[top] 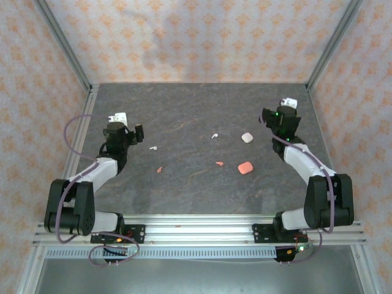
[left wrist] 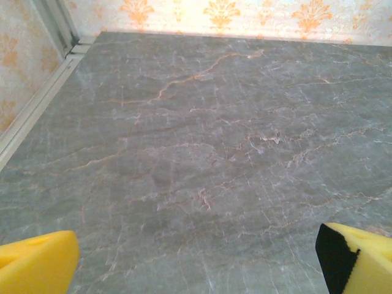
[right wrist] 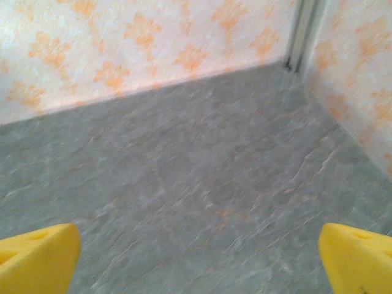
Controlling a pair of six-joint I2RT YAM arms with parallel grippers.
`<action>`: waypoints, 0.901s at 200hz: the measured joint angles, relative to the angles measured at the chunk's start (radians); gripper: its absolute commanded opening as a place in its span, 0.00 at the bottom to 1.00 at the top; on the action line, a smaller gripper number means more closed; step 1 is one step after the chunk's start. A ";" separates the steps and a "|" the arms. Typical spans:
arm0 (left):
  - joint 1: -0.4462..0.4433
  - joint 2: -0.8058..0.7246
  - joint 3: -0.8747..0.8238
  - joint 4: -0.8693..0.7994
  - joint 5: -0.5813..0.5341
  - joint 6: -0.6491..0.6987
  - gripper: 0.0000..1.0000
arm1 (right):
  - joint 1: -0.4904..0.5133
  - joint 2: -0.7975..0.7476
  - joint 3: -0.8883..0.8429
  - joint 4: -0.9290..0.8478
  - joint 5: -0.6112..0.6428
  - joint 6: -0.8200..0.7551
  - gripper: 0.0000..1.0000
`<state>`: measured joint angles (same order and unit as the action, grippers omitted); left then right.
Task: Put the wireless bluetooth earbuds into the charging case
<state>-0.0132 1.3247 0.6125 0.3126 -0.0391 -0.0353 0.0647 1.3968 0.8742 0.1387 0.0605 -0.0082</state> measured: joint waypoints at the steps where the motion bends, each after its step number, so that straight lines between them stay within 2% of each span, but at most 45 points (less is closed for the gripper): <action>1: 0.000 -0.002 0.002 -0.005 0.000 -0.001 1.00 | 0.000 0.003 0.012 -0.021 -0.004 0.005 0.99; 17: 0.000 -0.028 0.062 -0.132 0.011 -0.029 1.00 | 0.000 0.053 0.139 -0.204 -0.040 0.069 0.96; 36: 0.000 -0.042 0.138 -0.261 0.052 -0.064 1.00 | 0.001 0.150 0.263 -0.420 -0.075 0.217 0.96; 57: -0.001 -0.074 0.183 -0.367 0.113 -0.101 1.00 | 0.016 0.222 0.285 -0.579 -0.114 0.369 0.97; 75: -0.014 -0.107 0.190 -0.437 0.157 -0.131 1.00 | 0.068 0.277 0.289 -0.689 -0.133 0.458 0.98; 110: -0.081 -0.129 0.192 -0.544 0.207 -0.167 1.00 | 0.163 0.378 0.370 -0.800 -0.151 0.529 0.96; 141: -0.132 -0.132 0.190 -0.584 0.224 -0.192 1.00 | 0.164 0.447 0.437 -0.830 -0.155 0.548 0.88; 180: -0.145 -0.136 0.161 -0.588 0.242 -0.219 1.00 | 0.164 0.534 0.518 -0.857 -0.156 0.549 0.80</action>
<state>-0.1581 1.1889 0.7738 -0.2752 0.2031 -0.2546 0.2283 1.9305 1.3918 -0.7181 -0.0952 0.5411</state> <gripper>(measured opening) 0.999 0.814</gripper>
